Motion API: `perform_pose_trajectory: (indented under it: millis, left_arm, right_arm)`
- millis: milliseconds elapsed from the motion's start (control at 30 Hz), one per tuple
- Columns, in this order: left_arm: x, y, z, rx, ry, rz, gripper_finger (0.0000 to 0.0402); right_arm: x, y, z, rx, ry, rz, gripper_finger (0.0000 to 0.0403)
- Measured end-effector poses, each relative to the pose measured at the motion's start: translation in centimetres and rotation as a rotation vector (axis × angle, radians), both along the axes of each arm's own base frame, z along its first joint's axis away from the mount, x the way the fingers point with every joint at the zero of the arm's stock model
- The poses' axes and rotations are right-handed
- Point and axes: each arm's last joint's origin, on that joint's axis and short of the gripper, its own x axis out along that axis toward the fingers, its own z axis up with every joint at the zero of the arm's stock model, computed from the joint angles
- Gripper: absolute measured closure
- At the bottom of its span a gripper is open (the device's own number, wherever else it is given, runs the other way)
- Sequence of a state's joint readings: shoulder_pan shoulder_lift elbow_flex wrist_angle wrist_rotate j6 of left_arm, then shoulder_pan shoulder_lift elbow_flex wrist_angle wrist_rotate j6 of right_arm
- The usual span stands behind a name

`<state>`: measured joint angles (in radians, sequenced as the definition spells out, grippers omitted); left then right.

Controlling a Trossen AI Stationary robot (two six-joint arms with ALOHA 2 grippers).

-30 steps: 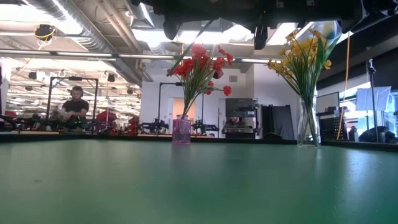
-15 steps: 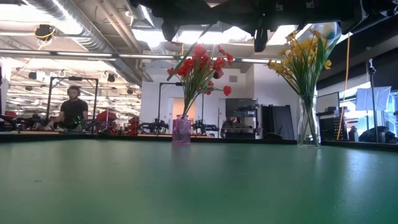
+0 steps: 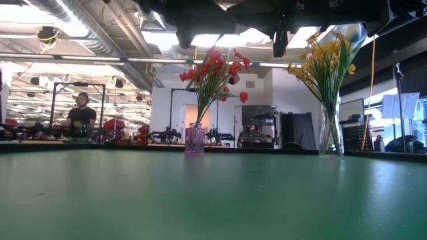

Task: Sort flowers into vase by color
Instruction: Put the red flower into the pink transparent vase

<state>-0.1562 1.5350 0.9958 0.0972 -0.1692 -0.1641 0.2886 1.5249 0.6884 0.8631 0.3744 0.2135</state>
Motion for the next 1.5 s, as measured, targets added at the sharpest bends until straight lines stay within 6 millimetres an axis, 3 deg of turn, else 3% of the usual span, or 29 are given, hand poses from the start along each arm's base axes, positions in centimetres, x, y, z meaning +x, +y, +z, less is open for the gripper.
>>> perform_pose_trajectory:
  millis: [300,533,867,1200,1333,1500]
  left_arm:
    - [0.5,0.0,-0.7,-0.010,-0.005,0.010,0.0327]
    - [0.6,0.0,-0.2,-0.005,-0.047,0.035,0.0342]
    - [0.6,0.2,-0.3,0.006,-0.042,0.053,0.0396]
    - [0.6,1.1,-0.4,0.003,-0.016,0.079,0.0401]
    - [0.5,1.2,-0.5,0.007,-0.006,0.080,0.0401]
    - [0.6,1.0,-0.4,-0.010,-0.008,0.041,0.0401]
  right_arm:
    - [0.0,-0.1,-0.3,0.036,0.033,-0.008,0.0398]
    - [0.0,-0.1,-0.5,0.031,0.056,-0.005,0.0398]
    - [0.0,0.0,-0.6,0.050,0.058,-0.003,0.0398]
    - [0.0,-0.1,-0.6,0.053,0.050,-0.027,0.0397]
    - [0.0,-0.1,-0.6,0.055,0.050,-0.006,0.0369]
    - [0.0,0.2,-0.5,0.082,0.043,0.056,0.0295]
